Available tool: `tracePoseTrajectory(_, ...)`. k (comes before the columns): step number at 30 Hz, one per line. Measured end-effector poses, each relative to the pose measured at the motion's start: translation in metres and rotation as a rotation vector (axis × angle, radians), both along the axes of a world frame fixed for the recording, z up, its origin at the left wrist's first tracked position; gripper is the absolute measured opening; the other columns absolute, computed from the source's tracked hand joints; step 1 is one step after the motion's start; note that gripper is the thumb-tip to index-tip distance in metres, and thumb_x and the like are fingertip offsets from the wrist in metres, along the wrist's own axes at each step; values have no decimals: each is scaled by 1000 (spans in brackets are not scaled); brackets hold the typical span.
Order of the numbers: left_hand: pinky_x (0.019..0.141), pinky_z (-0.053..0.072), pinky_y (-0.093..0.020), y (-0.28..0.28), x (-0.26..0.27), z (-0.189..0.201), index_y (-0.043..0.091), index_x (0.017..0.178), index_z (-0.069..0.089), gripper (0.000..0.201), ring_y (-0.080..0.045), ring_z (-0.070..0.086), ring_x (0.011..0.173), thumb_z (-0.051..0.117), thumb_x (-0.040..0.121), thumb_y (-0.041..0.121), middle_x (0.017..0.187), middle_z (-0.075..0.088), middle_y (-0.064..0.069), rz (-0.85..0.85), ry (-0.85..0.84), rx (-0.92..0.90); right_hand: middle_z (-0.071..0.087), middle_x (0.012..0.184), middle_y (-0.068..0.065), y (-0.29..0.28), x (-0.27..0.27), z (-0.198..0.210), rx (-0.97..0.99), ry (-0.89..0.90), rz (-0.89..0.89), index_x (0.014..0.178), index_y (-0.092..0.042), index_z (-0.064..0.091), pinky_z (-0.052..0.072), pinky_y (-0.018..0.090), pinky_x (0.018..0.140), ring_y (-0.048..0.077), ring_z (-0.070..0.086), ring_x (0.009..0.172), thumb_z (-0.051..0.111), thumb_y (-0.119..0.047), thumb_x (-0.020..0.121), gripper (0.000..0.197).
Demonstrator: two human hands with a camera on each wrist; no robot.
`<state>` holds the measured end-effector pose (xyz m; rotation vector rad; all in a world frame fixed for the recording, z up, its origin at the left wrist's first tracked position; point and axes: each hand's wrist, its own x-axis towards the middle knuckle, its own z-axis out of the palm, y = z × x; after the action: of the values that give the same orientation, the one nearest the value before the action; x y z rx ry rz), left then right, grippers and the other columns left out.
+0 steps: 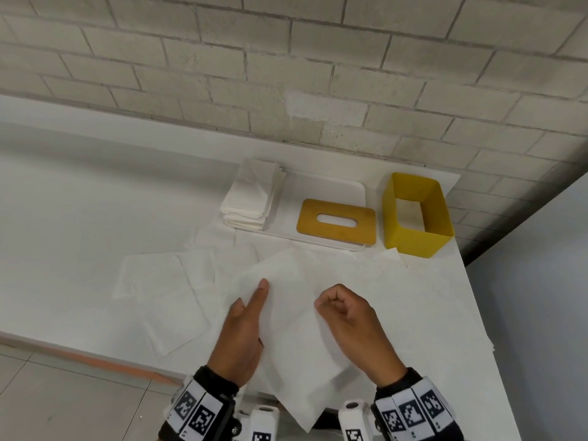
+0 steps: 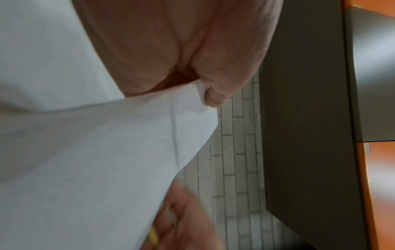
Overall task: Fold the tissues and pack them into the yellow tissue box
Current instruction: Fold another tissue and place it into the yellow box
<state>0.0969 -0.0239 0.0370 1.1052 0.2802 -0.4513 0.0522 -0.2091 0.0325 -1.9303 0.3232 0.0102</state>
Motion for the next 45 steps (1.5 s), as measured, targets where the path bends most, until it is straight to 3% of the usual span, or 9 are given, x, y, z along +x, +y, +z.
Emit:
tracePoseTrajectory(5,97,52,-43,55,8,-12,12,129,66,40,-25,70,115,59,99,37,119,77,-5,162,24,94,68,104,-11,-35,13,-45,-359,227,-95,104,-25,63,43,14,76,10,66,99,66,-29,94,12)
tracePoseTrajectory(9,81,53,-37,87,0,-18,16,118,69,26,-18,72,102,53,104,32,106,80,1,184,10,169,63,111,-3,-27,26,-61,-417,275,-15,125,-21,59,43,23,85,14,61,103,68,-39,92,38)
tracePoseTrajectory(16,86,53,-40,91,-10,-25,14,121,68,28,-21,72,106,54,104,31,111,79,-3,213,61,193,64,121,1,12,61,-66,-422,296,-37,131,-18,54,47,27,92,19,61,113,71,-46,88,54)
tracePoseTrajectory(21,102,52,-47,87,-14,-27,13,130,65,39,-25,70,115,58,101,38,119,77,-4,164,84,195,69,104,-4,15,69,-63,-353,303,-93,107,-19,64,49,26,80,19,65,100,68,-31,90,21)
tracePoseTrajectory(24,95,54,-46,88,-13,-26,14,130,66,37,-27,71,113,56,102,37,118,77,-6,148,75,198,60,73,-5,6,58,-41,-331,219,-139,85,-15,60,43,26,64,19,59,76,63,-21,90,9)
tracePoseTrajectory(28,98,54,-49,90,-9,-27,17,129,65,37,-28,71,112,58,100,40,117,77,-5,161,82,214,58,63,-6,-12,33,2,-482,-12,-210,96,-25,56,35,13,58,5,55,63,63,-17,91,12)
tracePoseTrajectory(32,106,50,-55,79,-4,-26,18,127,68,37,-30,70,114,56,101,42,117,77,-6,91,95,232,62,74,-10,0,20,11,-594,-99,-30,106,-31,59,39,12,61,3,58,68,68,-31,90,18)
tracePoseTrajectory(36,103,52,-49,66,2,-23,13,125,69,36,-29,72,111,53,104,37,116,77,-9,33,68,233,64,100,-15,19,20,-31,-420,161,267,119,-36,60,50,20,85,2,61,93,61,-62,90,39)
tracePoseTrajectory(45,107,49,-58,76,4,-32,20,126,67,43,-31,69,115,60,97,51,118,77,-4,58,89,264,43,142,2,2,34,-66,-822,315,42,148,-28,33,38,41,103,27,40,130,58,-47,94,62)
